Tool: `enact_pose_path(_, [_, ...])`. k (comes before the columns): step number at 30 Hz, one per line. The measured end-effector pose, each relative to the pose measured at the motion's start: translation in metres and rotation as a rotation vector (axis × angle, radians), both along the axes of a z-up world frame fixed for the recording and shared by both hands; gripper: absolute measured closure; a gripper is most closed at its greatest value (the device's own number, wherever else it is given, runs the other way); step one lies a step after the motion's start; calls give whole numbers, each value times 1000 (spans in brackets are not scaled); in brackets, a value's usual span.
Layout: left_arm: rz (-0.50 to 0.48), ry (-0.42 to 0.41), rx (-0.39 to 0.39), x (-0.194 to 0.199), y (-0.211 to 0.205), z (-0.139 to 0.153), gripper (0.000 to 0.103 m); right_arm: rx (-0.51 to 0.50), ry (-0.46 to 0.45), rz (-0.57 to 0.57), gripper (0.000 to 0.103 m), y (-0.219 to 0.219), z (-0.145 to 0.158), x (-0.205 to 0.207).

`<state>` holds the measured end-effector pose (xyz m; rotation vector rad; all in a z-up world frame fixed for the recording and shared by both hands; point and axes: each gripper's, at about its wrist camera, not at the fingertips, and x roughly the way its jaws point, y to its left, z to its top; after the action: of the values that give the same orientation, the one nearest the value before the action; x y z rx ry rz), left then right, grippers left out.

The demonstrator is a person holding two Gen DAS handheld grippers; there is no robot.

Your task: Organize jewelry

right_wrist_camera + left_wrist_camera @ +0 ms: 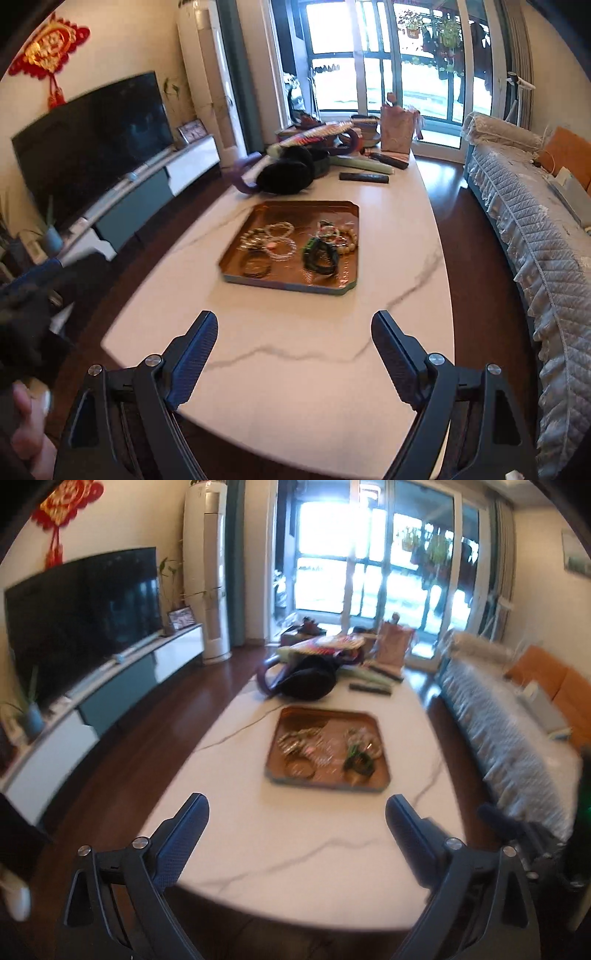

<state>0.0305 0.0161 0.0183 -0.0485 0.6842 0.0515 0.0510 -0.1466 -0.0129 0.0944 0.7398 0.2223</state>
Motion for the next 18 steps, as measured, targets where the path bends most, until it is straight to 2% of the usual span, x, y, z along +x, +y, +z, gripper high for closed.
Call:
enact_pose_path(3, [-22,-24,19,-28,-9,7,7,31,-7,-13,20,-4,13,-27])
enact_pose_path(9, [-54,-58,107,-62,-33,16,7,12,-36,-20,18,-3,19,-54])
enact_pose_path(13, [-65,-34,48,-67,-31,16,3,48,-51,-30,17,-8,21,-65])
enact_pose_path(18, [-65,-19,65,-66,-37,12,2,-13,-62,-58,17,-6,21,-69])
